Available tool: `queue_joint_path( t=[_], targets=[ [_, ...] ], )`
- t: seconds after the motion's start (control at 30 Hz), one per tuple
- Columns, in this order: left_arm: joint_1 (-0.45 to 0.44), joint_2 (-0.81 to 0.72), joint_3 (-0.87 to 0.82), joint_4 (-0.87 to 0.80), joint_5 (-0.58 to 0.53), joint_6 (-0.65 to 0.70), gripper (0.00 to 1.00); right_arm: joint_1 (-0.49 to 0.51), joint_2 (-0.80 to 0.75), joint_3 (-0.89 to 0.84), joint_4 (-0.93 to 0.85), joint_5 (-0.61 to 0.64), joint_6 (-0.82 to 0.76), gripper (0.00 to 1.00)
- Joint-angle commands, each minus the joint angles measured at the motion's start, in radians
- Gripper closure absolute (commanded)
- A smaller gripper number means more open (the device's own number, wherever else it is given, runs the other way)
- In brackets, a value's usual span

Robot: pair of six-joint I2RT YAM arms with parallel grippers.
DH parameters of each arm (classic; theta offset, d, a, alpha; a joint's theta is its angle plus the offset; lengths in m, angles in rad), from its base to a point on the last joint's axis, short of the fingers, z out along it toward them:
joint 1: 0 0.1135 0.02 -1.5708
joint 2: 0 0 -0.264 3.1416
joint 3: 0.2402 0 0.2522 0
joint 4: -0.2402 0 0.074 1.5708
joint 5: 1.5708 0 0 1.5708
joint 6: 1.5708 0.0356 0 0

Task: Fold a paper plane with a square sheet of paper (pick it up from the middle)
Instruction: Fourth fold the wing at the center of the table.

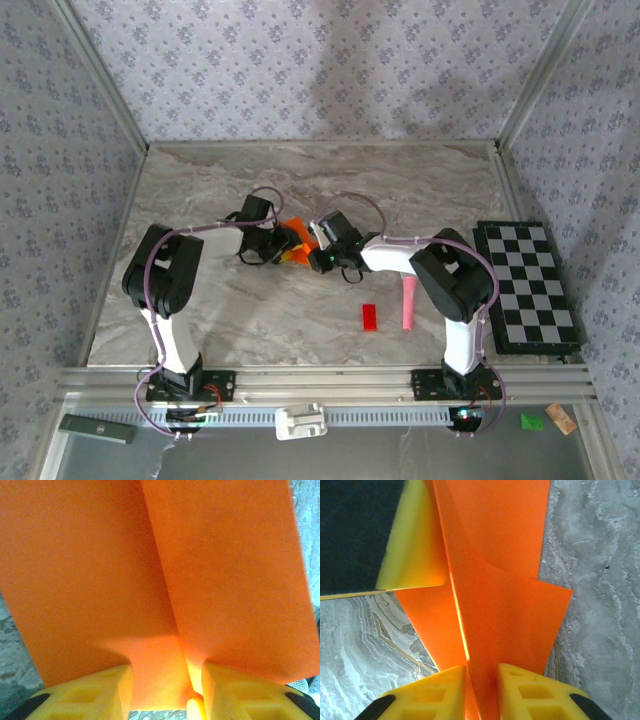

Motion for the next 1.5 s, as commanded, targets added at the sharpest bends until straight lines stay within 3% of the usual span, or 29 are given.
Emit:
queue_joint_path(
  t=[0.0, 0.33, 0.9, 1.47],
  targets=[
    [-0.01, 0.039, -0.005, -0.099, -0.023, 0.02, 0.58, 0.005, -0.022, 0.022, 0.001, 0.04, -0.034, 0.76],
    [-0.009, 0.04, -0.006, -0.102, -0.02, 0.022, 0.59, 0.012, -0.001, 0.05, -0.01, 0.055, -0.071, 0.78],
    [-0.009, 0.03, -0.001, -0.106, -0.02, 0.023, 0.59, 0.011, 0.026, 0.08, -0.043, 0.039, -0.095, 0.9],
    [0.005, -0.116, 0.044, -0.175, -0.09, 0.113, 0.6, -0.051, 0.033, 0.079, -0.037, -0.229, 0.005, 0.99]
  ],
)
